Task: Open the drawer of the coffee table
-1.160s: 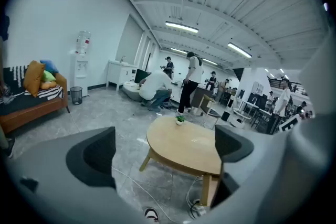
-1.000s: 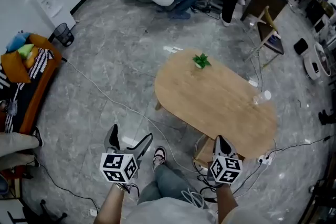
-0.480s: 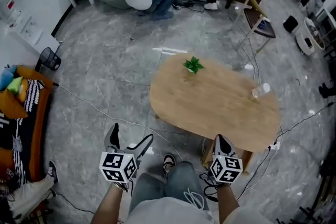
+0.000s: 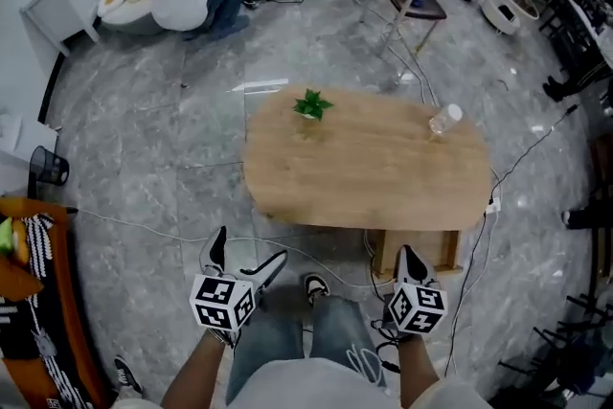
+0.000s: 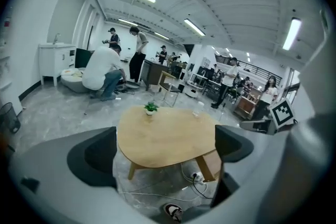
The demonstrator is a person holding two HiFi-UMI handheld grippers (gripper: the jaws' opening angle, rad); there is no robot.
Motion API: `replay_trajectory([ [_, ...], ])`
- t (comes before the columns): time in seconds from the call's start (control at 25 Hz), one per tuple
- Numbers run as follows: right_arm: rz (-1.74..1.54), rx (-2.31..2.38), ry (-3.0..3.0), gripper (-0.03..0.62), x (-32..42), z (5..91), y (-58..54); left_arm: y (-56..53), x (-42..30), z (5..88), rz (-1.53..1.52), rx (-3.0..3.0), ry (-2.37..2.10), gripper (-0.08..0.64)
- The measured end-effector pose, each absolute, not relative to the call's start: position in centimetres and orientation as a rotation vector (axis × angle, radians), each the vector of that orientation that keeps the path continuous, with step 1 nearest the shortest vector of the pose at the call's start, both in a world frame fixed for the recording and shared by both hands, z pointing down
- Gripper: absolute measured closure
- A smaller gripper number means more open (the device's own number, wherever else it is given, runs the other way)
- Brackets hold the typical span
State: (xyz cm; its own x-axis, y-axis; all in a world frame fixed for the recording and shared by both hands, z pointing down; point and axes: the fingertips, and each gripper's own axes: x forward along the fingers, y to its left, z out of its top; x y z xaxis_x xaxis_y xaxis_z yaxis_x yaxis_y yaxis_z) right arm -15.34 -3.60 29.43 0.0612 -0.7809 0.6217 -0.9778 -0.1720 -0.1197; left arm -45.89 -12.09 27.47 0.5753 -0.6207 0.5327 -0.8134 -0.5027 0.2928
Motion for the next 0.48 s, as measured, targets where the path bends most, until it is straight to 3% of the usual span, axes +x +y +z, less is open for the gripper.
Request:
replay_trajectory([
  [0.48, 0.991, 2.308, -1.519, 0.592, -22.3, 31.0, 0.7, -13.8, -49.5, 31.0, 0.709, 2.465, -0.746, -0.015],
])
